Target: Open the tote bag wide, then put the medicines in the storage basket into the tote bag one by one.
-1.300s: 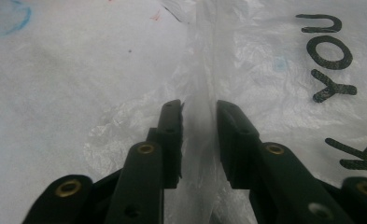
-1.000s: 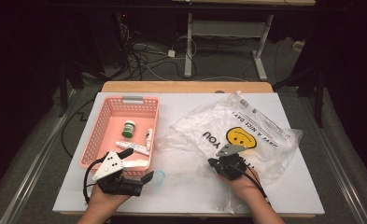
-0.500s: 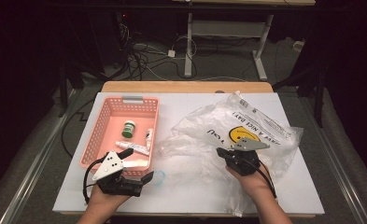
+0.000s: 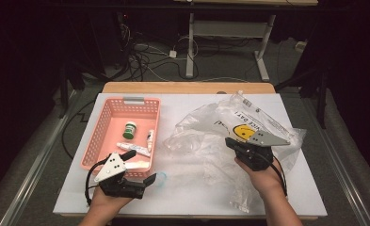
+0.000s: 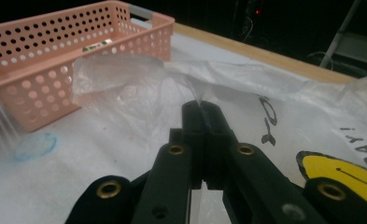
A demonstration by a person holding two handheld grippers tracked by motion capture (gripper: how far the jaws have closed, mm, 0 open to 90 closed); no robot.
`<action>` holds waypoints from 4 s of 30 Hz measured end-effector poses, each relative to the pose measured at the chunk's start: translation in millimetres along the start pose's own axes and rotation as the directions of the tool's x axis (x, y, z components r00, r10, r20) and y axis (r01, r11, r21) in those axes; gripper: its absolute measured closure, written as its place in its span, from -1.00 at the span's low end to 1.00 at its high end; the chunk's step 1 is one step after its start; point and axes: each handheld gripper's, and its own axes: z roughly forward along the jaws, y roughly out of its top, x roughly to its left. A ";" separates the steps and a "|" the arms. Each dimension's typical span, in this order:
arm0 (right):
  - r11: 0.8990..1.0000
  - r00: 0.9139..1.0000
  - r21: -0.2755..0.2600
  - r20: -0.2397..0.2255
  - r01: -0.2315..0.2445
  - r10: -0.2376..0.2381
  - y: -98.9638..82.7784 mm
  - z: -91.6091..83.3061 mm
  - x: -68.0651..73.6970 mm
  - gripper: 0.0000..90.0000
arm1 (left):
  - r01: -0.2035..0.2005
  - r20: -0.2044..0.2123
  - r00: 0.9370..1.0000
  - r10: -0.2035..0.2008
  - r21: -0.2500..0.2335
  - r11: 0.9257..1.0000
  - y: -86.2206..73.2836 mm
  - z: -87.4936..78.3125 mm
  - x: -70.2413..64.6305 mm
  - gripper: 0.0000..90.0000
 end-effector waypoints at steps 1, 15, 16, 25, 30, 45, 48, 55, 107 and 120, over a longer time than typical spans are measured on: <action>1.000 1.000 -0.013 -0.001 -0.001 0.001 2.9 -2.1 0.6 1.00 | 0.000 0.000 1.000 0.000 0.001 1.000 0.0 0.2 -0.1 -1.00; 0.985 0.997 -0.160 0.065 0.057 -0.047 38.0 -23.2 9.4 1.00 | 0.008 0.000 1.000 -0.008 -0.001 1.000 -0.5 0.1 0.8 -1.00; 0.984 0.997 -0.168 0.070 0.053 -0.042 41.4 -21.7 8.0 1.00 | 0.008 -0.001 1.000 -0.008 -0.001 1.000 -0.4 0.0 0.8 -1.00; 0.984 0.995 -0.178 0.086 -0.028 0.044 26.8 -3.3 -2.6 1.00 | 0.007 -0.009 1.000 -0.007 0.000 1.000 -0.6 -1.2 1.9 -1.00; 0.979 0.994 -0.201 0.090 -0.041 0.060 28.0 7.5 2.5 1.00 | 0.006 -0.009 1.000 -0.006 0.001 1.000 -0.6 -1.2 1.5 -1.00; 0.980 0.997 -0.195 0.065 -0.026 0.039 30.7 21.9 14.9 1.00 | 0.040 0.008 0.999 -0.039 -0.005 0.999 -1.9 -5.7 11.7 -0.84; 0.981 0.998 -0.194 0.058 -0.026 0.038 28.7 19.9 14.4 1.00 | 0.054 0.012 0.998 -0.054 0.004 0.999 -1.2 -6.9 15.9 -0.64; 0.981 0.997 -0.189 0.058 -0.031 0.043 22.7 14.9 8.8 1.00 | 0.052 -0.048 0.997 -0.052 0.000 0.999 0.2 -19.1 21.1 -0.58; 0.975 0.997 -0.216 0.047 -0.050 0.062 20.1 2.0 -0.9 1.00 | 0.342 -0.303 0.921 -0.244 0.333 0.879 41.6 17.0 148.1 0.96; 0.974 0.997 -0.221 0.047 -0.047 0.059 20.9 0.1 -1.5 1.00 | 0.381 -0.387 0.906 -0.172 0.565 0.732 27.3 50.6 160.0 0.96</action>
